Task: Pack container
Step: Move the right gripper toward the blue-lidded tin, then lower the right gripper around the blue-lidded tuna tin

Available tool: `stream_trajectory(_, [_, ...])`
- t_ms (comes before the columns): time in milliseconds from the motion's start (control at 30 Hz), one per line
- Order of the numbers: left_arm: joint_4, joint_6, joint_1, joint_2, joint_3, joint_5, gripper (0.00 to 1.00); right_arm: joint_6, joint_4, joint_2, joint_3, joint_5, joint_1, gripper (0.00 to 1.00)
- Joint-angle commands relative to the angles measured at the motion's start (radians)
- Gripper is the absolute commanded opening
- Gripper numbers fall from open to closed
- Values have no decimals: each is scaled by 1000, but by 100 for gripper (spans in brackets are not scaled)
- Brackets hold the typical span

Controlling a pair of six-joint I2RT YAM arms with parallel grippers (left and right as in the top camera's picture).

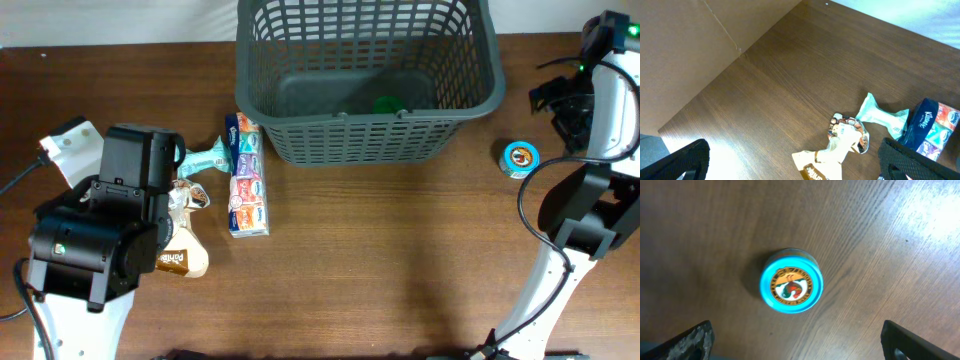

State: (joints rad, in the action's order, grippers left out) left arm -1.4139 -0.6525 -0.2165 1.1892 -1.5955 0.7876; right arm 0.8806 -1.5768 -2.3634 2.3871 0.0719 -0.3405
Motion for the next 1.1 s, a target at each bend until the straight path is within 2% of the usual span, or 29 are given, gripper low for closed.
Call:
stream_trajectory(0, [-1,-13,5,1,-10,21,100,-13,24,-18,-73,29,0,99])
stream_trajectory(167, [-1,-13,5,1,-10,21,100,-16,90,-18,-190,21,0,99])
stream_trajectory(333, [-1,-13,5,1,-10,21,100,-83,160,-18,-254,-13,6,99])
stream_trajectory(1067, [-1,-13,5,1,-10,21,99,-87,193,-18,-256,37,71,99])
